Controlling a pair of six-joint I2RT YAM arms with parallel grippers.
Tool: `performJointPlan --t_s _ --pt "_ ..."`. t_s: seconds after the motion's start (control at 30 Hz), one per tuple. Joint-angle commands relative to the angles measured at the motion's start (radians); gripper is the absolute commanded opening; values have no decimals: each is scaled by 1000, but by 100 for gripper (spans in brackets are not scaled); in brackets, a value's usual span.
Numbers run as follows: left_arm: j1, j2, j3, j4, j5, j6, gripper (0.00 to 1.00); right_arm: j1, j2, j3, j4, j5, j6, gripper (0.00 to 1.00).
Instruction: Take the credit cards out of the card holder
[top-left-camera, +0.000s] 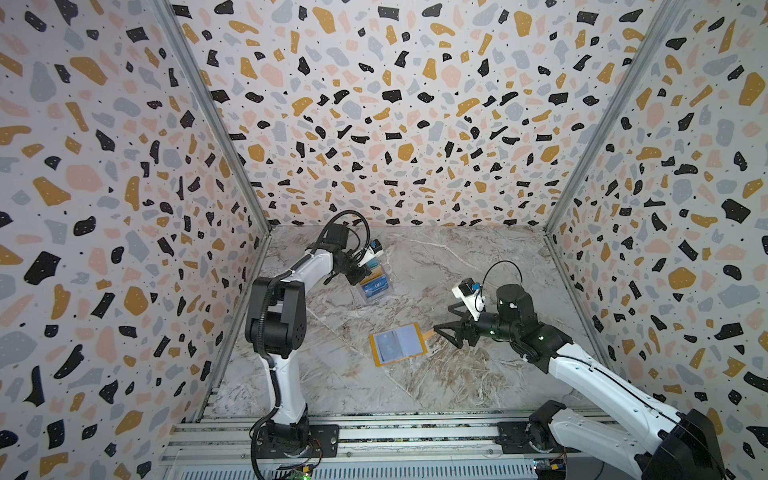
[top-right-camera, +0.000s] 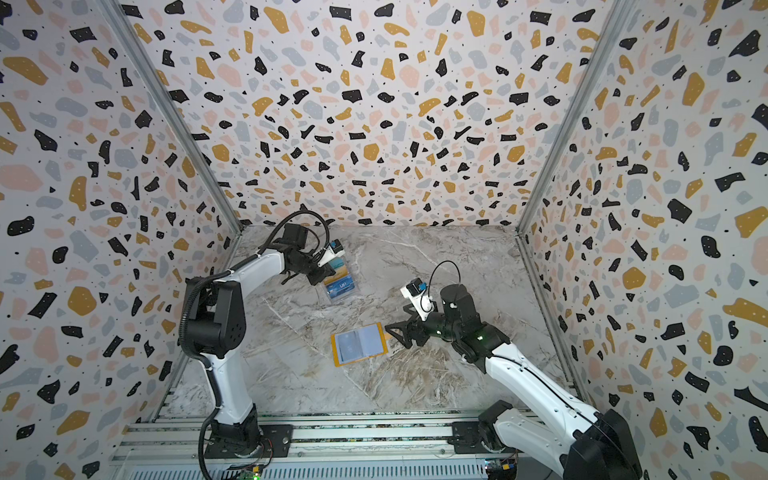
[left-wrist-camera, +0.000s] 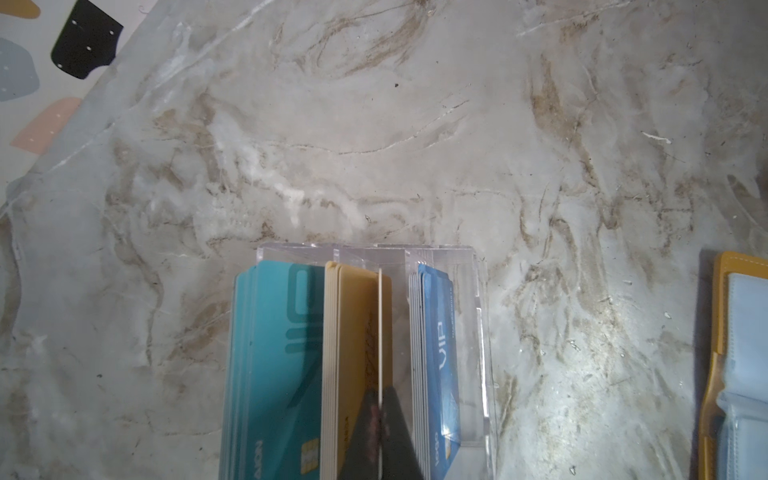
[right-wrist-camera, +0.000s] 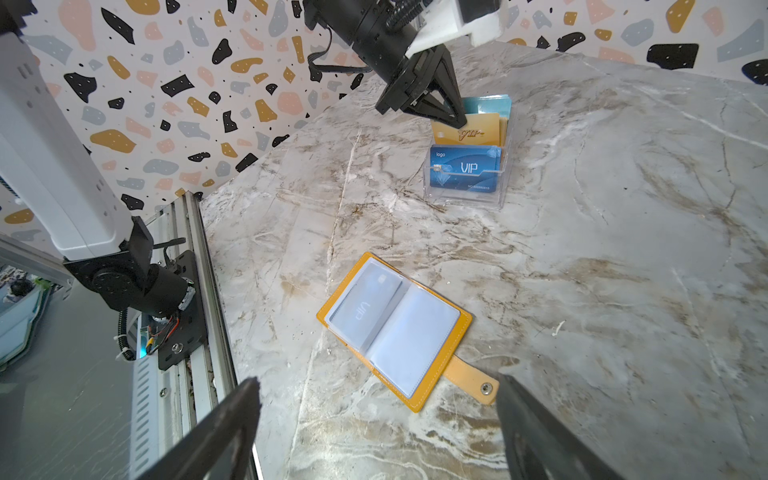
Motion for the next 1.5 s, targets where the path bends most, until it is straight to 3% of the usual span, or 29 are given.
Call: performJointPlan --t_s 0.0,0.87,1.47 --pt "5 16 23 -11 17 -2 2 -3 -10 -2 12 3 7 89" --pt "5 54 50 -15 37 -27 12 -3 -11 0 9 11 7 89" --pt "4 -7 -3 83 5 -89 19 -4 -6 3 5 17 7 89"
